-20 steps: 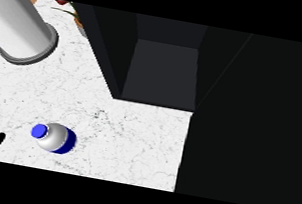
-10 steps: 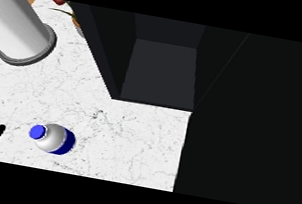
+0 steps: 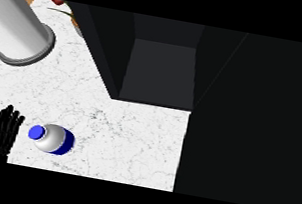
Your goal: Pick up the bottled water, place it into the cabinet and close the cabinet
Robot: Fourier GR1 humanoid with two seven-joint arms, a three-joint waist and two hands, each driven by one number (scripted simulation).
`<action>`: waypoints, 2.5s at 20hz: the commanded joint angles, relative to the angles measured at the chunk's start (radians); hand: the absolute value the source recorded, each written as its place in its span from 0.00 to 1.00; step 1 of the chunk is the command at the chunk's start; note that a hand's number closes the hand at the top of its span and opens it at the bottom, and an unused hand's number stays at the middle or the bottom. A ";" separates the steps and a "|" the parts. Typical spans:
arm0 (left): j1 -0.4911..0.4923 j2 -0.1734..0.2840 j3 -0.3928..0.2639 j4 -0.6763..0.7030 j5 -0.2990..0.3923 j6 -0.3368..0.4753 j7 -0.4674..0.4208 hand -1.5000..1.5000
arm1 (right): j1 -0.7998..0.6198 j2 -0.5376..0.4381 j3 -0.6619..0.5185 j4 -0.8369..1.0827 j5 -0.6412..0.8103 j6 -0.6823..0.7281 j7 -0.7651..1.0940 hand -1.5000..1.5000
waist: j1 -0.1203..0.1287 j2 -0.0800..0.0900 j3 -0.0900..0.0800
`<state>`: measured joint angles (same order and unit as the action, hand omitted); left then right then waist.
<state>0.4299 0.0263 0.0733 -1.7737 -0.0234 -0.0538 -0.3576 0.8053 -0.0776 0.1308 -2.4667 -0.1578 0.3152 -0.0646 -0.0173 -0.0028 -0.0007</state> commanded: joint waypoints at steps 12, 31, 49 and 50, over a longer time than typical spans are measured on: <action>-0.274 0.006 0.135 0.608 0.005 0.026 -0.310 0.00 | 0.143 -0.019 0.018 -0.195 -0.056 0.021 0.037 0.00 | -0.001 0.003 -0.001; -0.562 0.059 0.222 1.190 0.102 -0.200 -0.609 1.00 | 0.187 -0.008 0.034 -0.128 -0.034 0.049 -0.054 0.00 | 0.002 0.005 -0.001; -0.602 -0.022 0.135 1.170 0.201 -0.223 -0.575 1.00 | 0.209 -0.013 0.043 -0.068 0.027 0.080 -0.145 0.00 | -0.013 0.002 -0.002; -0.608 -0.022 0.117 1.155 0.211 -0.214 -0.558 1.00 | 0.208 -0.009 0.056 -0.082 0.014 0.076 -0.133 0.00 | -0.009 0.002 -0.001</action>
<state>-0.1029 0.0765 0.2362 -0.6375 0.1495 -0.2444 -0.9078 0.9907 -0.0790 0.1852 -2.4688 -0.1035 0.3901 -0.2294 -0.0129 -0.0074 0.0259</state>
